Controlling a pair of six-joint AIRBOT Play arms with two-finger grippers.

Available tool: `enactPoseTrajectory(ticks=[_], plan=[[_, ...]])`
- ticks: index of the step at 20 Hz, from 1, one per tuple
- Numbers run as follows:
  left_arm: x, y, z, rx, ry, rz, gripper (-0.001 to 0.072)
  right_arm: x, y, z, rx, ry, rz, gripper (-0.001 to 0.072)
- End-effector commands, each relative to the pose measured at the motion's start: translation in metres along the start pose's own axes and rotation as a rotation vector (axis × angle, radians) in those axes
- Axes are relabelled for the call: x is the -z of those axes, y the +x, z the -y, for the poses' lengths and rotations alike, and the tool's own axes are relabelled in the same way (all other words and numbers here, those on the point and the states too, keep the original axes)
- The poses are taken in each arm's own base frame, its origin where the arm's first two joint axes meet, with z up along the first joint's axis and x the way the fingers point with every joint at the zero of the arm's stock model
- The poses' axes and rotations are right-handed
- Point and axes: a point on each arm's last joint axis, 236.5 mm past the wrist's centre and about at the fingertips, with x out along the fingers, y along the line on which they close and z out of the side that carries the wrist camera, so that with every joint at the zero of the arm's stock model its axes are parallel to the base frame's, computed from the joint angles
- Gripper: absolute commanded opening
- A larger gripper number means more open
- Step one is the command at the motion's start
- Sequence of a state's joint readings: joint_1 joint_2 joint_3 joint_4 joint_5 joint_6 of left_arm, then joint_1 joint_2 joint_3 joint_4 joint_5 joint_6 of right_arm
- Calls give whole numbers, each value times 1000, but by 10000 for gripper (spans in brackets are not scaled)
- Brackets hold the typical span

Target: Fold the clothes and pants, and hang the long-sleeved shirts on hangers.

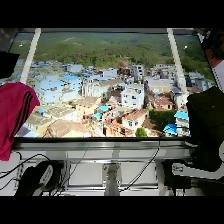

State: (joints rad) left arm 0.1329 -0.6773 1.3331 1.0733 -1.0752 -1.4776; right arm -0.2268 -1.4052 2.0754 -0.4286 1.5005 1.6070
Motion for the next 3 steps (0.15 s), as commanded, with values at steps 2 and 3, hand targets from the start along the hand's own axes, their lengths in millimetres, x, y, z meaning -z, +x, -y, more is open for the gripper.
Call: enactPoseTrajectory(ticks=[2,3], plan=[[1,-1,2,7,-2,-5,18,1,2,-3,-8,-4,-4,27],[1,-1,2,7,-2,-5,18,1,2,-3,-8,-4,-5,28]])
